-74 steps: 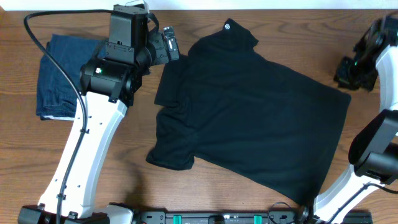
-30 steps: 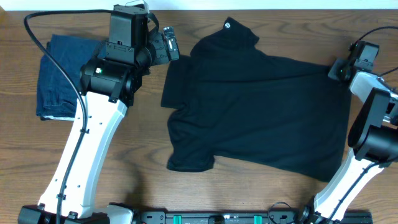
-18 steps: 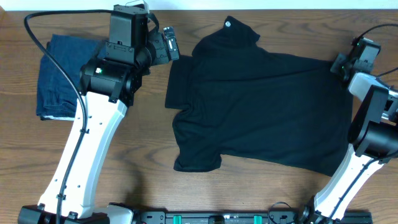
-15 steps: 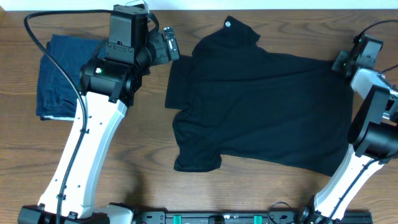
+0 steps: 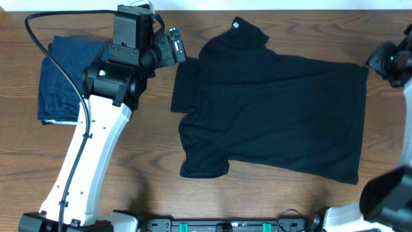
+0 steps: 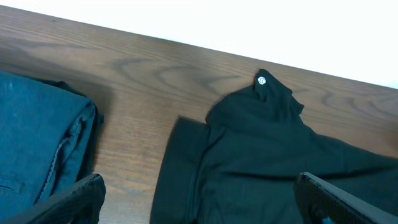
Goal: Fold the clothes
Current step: 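Move the right gripper to the shirt's bottom right hem and grasp it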
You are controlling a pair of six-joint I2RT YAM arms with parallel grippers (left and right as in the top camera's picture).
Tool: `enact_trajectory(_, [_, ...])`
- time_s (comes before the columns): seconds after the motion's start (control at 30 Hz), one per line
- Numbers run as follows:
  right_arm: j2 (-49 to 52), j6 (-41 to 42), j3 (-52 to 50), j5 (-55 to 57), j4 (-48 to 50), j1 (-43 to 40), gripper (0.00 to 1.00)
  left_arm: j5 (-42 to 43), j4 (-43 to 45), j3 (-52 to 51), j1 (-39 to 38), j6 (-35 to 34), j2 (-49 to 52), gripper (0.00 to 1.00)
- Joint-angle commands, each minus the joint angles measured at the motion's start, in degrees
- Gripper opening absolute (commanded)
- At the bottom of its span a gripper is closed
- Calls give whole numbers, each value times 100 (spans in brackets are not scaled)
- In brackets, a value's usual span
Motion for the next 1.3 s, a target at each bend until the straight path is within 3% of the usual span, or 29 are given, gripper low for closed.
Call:
enact_trajectory(0.0, [-205,645,-24,-55,-713,-63,52,-48,-9,13,28,50,-22,98])
enact_trajectory(0.07, [-319,925,-48,20,-1220,-72,38,-48,-11,13,28,50,-22,98])
enact_trajectory(0.13, [-433,1285,-153,197,-1648,-83,34,-50,-11,13,28,50,-22,98])
enact_trajectory(0.4, [-1078,2181,-1480,1045,-1814,-94,36,-50,-9,13,28,48,-22,98])
enact_trajectory(0.63, [-1478,2723,-3261,1248,-861,-98,36,-50,-11,13,28,50,-22,98])
enact_trajectory(0.87, [-1478,2946,-4483,1163,-85,-197,42,-48,-11,13,28,50,-22,98])
enact_trajectory(1.03, [-1478,2935,-4725,1187,-164,-468,45,-50,-11,13,28,50,-22,98])
enact_trajectory(1.27, [-1478,2938,-4843,1204,-326,-929,58,-48,-9,13,28,50,-22,98])
